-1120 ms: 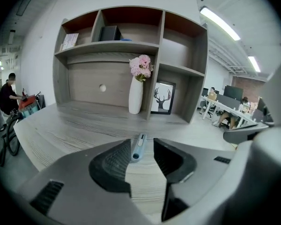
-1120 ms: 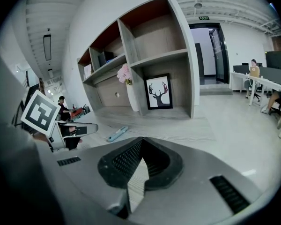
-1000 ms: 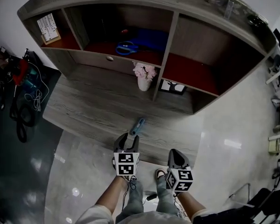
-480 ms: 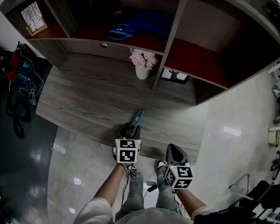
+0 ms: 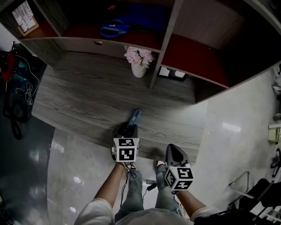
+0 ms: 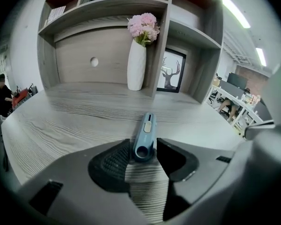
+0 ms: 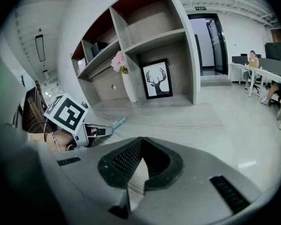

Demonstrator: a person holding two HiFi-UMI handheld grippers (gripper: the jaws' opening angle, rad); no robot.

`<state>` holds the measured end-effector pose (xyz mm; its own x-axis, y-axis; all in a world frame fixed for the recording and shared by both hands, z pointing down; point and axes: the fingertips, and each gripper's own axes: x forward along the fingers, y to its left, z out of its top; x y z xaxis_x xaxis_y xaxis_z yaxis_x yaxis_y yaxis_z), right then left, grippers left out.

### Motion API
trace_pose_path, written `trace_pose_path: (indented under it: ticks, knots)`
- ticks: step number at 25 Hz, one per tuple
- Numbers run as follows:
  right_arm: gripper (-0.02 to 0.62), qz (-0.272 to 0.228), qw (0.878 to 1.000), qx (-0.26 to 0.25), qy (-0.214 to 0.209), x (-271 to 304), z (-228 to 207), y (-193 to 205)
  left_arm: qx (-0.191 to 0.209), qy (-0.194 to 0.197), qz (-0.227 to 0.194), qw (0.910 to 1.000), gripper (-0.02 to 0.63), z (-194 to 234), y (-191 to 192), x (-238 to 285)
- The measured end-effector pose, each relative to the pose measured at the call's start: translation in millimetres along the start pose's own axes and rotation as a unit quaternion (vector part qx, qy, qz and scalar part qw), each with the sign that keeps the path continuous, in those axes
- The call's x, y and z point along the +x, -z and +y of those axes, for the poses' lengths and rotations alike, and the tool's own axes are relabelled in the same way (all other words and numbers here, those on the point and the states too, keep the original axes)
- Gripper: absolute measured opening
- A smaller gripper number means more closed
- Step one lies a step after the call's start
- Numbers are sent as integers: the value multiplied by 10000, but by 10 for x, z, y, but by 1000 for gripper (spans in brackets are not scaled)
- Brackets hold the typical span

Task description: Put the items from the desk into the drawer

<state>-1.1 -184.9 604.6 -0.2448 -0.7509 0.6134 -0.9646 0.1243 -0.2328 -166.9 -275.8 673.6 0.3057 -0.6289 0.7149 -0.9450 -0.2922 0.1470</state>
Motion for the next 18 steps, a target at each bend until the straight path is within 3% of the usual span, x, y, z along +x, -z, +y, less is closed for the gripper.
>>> trace_pose_path:
  ticks: [11, 18]
  knots:
    - [-2, 38, 10000, 77, 48, -18, -51, 84, -20, -106, 43, 9999, 150, 39, 17, 7]
    - [-2, 24, 10000, 73, 64, -50, -47, 101, -385, -42, -229, 9990, 144, 19, -85, -150]
